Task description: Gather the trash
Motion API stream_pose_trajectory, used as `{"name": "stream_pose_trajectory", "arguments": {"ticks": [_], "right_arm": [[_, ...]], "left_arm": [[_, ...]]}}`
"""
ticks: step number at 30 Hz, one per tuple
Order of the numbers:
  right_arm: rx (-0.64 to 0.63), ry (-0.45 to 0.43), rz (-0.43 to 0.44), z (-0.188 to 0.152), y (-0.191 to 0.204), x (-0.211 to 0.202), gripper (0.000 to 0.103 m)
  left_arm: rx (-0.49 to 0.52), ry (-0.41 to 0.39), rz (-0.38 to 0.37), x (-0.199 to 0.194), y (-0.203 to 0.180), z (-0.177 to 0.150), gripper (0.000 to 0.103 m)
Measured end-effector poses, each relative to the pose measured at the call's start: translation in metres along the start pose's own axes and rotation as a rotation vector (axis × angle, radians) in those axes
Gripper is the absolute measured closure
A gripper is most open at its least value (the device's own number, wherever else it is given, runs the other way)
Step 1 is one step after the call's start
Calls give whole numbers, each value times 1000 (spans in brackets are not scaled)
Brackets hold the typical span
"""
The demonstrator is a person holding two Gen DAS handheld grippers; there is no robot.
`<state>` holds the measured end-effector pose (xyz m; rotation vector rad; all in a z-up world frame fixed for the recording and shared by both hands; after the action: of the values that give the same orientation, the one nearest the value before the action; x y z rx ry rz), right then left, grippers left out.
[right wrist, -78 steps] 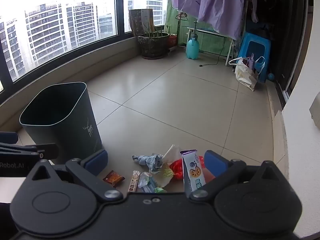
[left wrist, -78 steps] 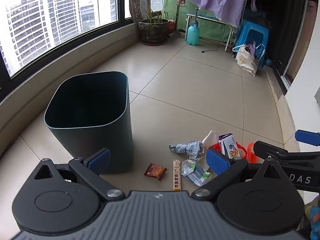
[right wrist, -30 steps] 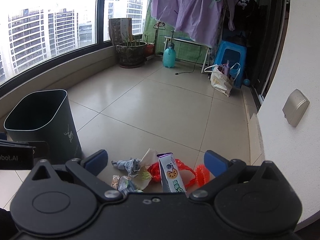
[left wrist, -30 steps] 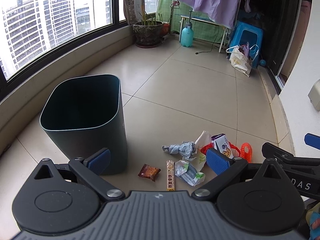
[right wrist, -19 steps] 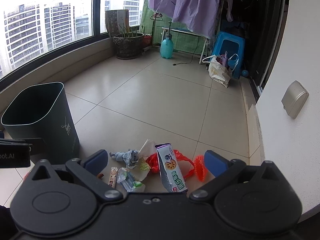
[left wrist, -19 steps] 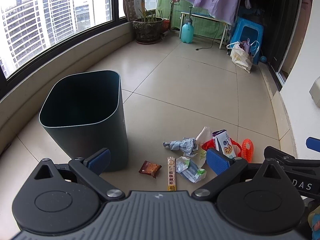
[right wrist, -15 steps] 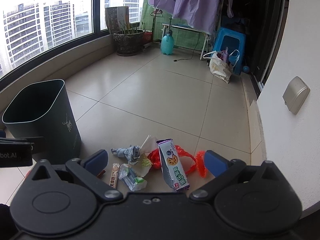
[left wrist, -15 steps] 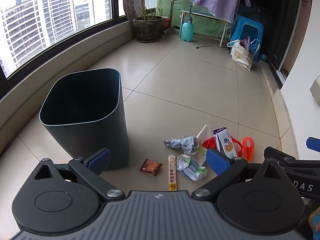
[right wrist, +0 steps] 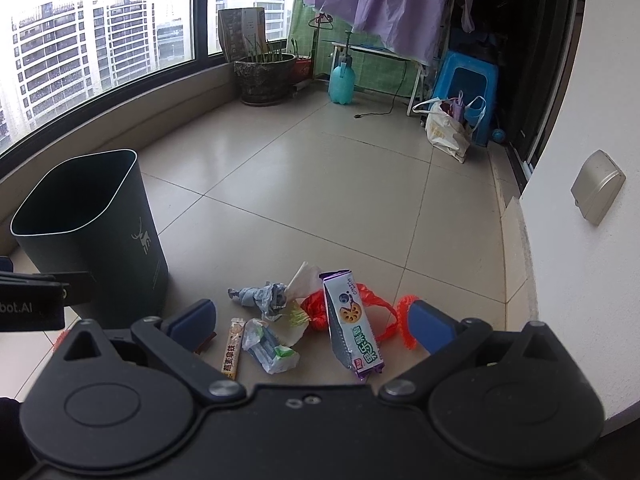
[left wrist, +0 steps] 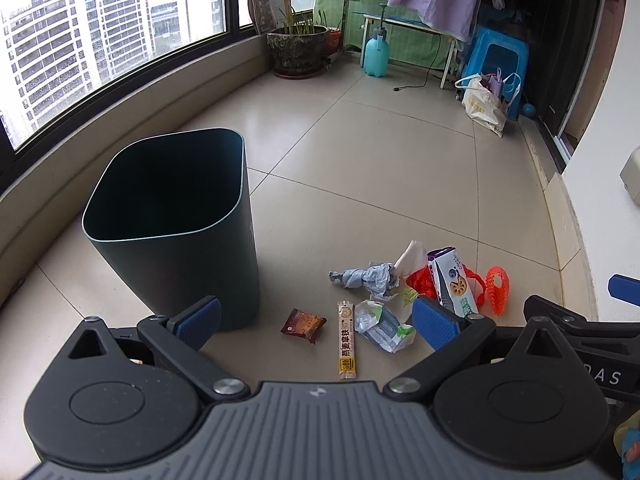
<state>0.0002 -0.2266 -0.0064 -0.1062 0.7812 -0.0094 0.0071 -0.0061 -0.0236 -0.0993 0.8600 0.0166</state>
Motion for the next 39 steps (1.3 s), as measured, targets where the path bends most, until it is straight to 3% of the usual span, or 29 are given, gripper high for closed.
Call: {"name": "stream_pose_trajectory", "arguments": {"ticks": [12, 23, 33, 39], "right_arm": [[-11, 21, 22, 2, 0, 3, 0], [-11, -34, 40, 24, 12, -11, 0], [-28, -51, 61, 35, 15, 4, 0], [-69, -30, 41, 34, 10, 28, 0]], "left_arm": [[30, 26, -9, -5, -3, 8, 0], [8, -66, -35, -41, 6, 35, 0], [-43, 9, -74, -14, 18, 40, 0], [-13, 45, -20, 15, 21, 54, 0]]}}
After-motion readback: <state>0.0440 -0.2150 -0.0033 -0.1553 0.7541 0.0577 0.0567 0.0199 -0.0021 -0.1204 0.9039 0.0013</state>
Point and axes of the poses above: each gripper's, at about its wrist camera, not at the fingertips, and x roughly the way its jaws point, y to its left, z to its top, the point moved 3 cm from there along x, roughly the way its jaws point, and after that the axes turned 4 degrees about -x, right-handed, at the moved point
